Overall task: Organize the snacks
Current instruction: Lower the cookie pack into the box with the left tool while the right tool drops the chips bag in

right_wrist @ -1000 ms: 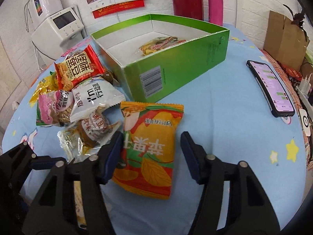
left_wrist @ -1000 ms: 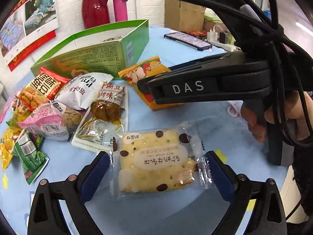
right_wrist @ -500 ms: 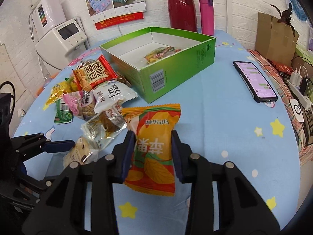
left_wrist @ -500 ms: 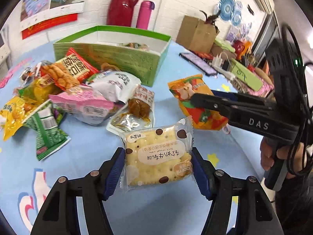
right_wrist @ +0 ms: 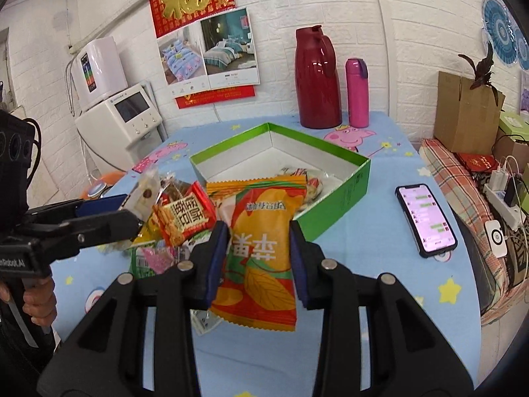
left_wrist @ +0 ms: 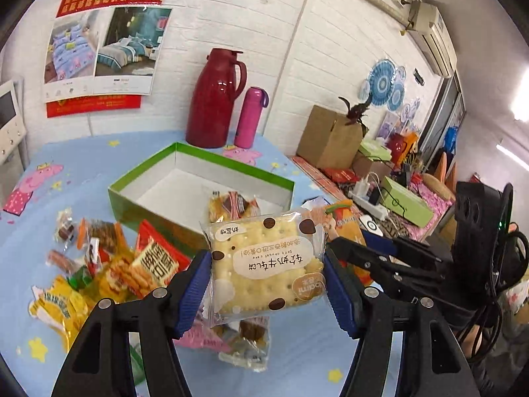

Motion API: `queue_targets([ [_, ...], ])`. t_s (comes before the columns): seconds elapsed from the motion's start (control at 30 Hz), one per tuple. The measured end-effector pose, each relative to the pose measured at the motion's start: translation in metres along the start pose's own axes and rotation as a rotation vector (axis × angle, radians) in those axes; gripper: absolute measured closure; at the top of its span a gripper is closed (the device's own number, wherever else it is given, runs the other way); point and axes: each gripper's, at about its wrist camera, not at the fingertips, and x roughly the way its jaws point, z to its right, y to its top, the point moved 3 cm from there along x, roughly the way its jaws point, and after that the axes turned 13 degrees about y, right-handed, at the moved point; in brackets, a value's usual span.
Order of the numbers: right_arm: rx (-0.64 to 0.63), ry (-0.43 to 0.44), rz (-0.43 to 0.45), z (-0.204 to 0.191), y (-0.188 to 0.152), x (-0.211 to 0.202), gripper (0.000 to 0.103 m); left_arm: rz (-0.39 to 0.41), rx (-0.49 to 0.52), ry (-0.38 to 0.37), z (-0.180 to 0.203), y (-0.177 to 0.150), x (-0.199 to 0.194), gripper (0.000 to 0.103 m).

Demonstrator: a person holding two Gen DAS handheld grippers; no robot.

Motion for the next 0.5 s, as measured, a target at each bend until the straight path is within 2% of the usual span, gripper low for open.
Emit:
queue_targets([
  [0.3,0.05,-0.023,0.013,0.03,0.028,0.045,0.064,0.016,-0.062,0.001,-0.018,0.058,0.054,0.035],
  [0.5,0.065,-0.023,-0.028,0.049,0.03,0.083,0.064,-0.031,-0.073,0.03,-0.031,0.07,0.101,0.035],
])
